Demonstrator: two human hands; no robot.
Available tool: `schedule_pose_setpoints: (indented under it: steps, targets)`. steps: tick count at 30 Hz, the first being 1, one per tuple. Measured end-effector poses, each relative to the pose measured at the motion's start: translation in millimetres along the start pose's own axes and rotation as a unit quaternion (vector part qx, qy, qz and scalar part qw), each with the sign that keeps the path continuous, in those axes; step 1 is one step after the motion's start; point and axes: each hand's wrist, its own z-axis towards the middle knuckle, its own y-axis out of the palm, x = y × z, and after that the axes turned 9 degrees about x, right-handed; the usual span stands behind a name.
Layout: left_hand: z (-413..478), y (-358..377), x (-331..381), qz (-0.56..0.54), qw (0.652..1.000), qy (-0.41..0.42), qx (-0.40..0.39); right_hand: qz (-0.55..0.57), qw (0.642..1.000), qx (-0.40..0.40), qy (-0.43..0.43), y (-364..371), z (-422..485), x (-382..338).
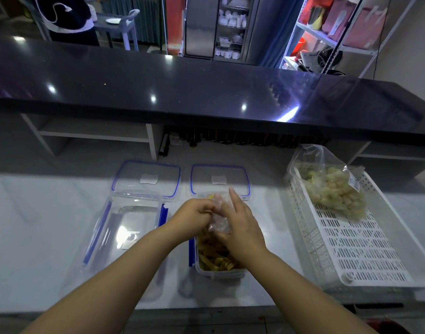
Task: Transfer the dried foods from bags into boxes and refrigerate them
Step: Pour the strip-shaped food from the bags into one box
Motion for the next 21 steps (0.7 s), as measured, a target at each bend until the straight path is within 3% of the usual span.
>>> schedule_pose_setpoints:
  steps: [2,5,14,21]
  targets:
    - [-2.7,-2.1,-6.3,-0.074,0.993,-0.047,0.076,0.007,1.000,0.002,0.012,1.4,-1.0,1.2]
    - [-7.7,-1.3,-14.3,-0.079,0.981,-0.045,0.173,0.028,0.999,0.016,0.028,3.6,-2.6,2.5]
    - [-14.2,0.5,-19.0,-0.043,0.988,-0.012,0.146,0.199,0.971,0.086,0.100,-16.5,10.2,-1.5]
    - [-14.6,2.2,-24.6,-0.108,0.990,-0.014,0.087,0.301,0.934,0.114,0.152,-30.1,26.1,-8.0]
